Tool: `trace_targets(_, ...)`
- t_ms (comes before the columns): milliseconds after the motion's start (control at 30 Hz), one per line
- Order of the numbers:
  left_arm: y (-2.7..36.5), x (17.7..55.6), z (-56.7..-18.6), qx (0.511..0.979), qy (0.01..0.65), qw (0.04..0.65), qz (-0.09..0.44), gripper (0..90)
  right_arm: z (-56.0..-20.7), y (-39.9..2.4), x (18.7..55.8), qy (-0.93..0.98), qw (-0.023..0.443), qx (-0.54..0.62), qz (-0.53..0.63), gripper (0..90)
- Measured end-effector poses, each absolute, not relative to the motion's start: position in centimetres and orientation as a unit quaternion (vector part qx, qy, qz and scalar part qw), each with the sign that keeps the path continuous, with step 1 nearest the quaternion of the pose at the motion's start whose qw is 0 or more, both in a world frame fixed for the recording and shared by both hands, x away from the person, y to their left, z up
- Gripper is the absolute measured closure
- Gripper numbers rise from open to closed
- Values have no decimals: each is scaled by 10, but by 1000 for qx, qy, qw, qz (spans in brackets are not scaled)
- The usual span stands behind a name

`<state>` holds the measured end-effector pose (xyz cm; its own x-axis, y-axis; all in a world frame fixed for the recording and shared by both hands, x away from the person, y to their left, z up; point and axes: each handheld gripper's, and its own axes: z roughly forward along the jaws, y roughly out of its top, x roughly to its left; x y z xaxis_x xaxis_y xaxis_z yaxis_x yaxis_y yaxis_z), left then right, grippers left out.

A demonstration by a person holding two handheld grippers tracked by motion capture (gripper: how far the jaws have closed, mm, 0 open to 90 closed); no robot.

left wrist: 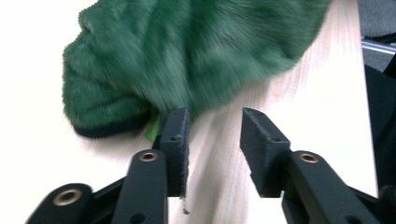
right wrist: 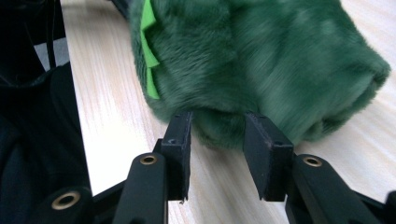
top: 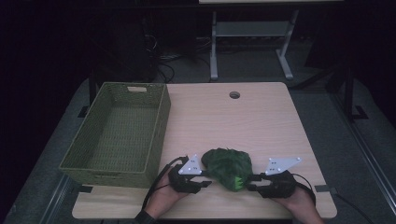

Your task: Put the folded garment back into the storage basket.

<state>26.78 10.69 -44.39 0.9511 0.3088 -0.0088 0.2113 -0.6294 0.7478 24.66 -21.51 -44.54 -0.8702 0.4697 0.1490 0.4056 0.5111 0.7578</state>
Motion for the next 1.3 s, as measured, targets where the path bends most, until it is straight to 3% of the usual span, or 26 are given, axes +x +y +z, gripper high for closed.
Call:
trace_targets(133, 112, 265, -437, 896, 149, 415, 62, 603, -437, -222, 245, 861, 45, 254, 439, 609)
trace_targets(167, 112, 265, -433, 891, 148, 424, 63, 684, -431, -225, 247, 855, 51, 259, 447, 643)
trace_targets(233, 112, 266, -431, 889, 149, 429, 61, 746, -429, -227, 248, 853, 53, 260, 449, 663)
trace_targets(267, 109, 268, -426, 888, 147, 432, 59, 794, -424, -230, 254, 848, 53, 263, 456, 751)
trace_targets(300, 109, 268, -426, 888, 147, 432, 59, 817, -422, -231, 256, 847, 57, 265, 458, 781)
trace_targets(500, 90, 281, -407, 872, 149, 463, 56, 892, -417, -224, 275, 844, 58, 262, 465, 897)
trace_targets(867, 76, 294, -440, 903, 179, 390, 27, 895, -440, -204, 279, 879, 24, 248, 407, 898)
trace_targets(1300, 72, 306, -460, 916, 187, 353, 26, 897, -463, -182, 280, 898, -3, 236, 370, 900)
